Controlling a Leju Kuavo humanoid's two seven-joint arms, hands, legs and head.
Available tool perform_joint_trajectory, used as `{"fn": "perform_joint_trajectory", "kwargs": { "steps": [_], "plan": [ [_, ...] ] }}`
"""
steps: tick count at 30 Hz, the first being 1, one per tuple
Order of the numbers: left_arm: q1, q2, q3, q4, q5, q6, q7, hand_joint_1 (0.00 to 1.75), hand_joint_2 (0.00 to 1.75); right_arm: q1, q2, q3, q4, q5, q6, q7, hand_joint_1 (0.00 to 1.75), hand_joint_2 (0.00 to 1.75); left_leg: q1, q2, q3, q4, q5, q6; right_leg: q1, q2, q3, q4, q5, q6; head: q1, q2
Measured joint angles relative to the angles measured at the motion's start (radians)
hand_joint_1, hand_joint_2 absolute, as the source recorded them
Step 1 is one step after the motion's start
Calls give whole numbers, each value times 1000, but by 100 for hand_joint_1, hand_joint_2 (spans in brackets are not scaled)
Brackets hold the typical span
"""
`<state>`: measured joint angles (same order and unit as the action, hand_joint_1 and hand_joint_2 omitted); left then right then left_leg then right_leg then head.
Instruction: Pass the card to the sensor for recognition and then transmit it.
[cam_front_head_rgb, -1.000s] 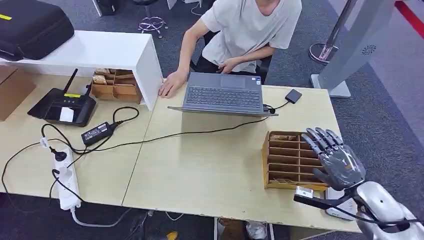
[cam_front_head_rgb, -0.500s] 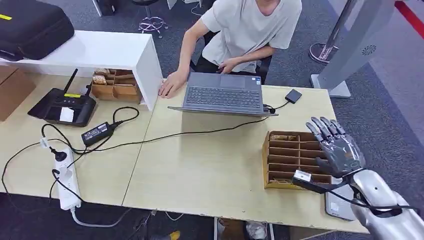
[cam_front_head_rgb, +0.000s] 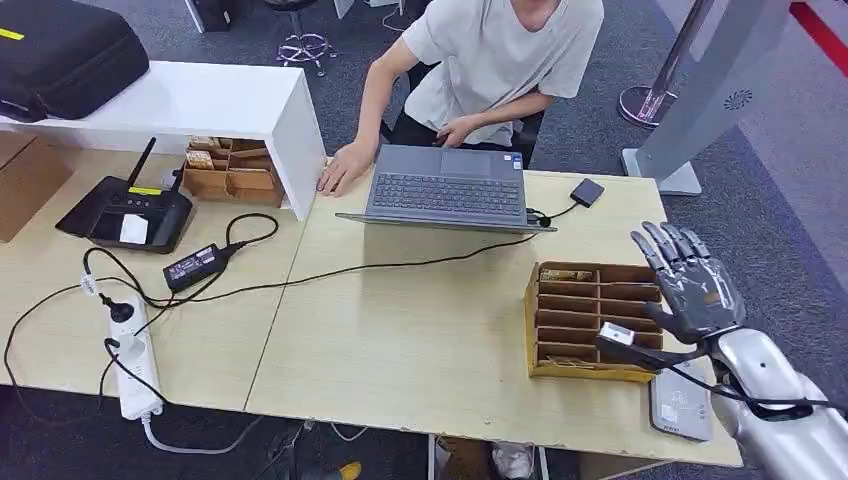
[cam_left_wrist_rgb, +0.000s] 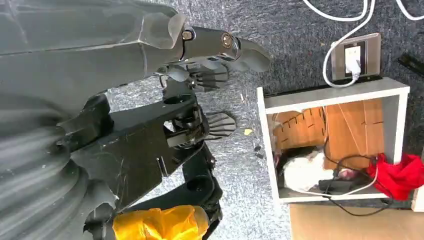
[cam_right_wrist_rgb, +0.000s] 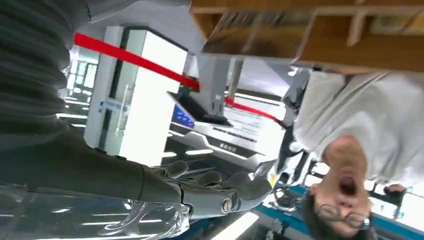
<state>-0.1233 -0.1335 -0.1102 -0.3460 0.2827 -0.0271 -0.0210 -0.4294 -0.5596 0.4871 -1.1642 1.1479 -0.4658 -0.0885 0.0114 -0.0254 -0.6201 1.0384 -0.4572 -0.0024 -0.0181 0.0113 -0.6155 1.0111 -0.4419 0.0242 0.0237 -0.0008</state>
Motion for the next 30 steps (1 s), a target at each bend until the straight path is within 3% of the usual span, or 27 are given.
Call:
{"fn": "perform_joint_trajectory", "kwargs": {
  "steps": [30],
  "plan": [
    [-1, -2, 0, 0, -6, 0, 8, 0, 175, -18, 0, -66, 102, 12, -26, -3, 0, 175, 0, 0, 0, 0, 0, 0, 0, 0, 0, 0, 0, 0, 0, 0]
  ]
}}
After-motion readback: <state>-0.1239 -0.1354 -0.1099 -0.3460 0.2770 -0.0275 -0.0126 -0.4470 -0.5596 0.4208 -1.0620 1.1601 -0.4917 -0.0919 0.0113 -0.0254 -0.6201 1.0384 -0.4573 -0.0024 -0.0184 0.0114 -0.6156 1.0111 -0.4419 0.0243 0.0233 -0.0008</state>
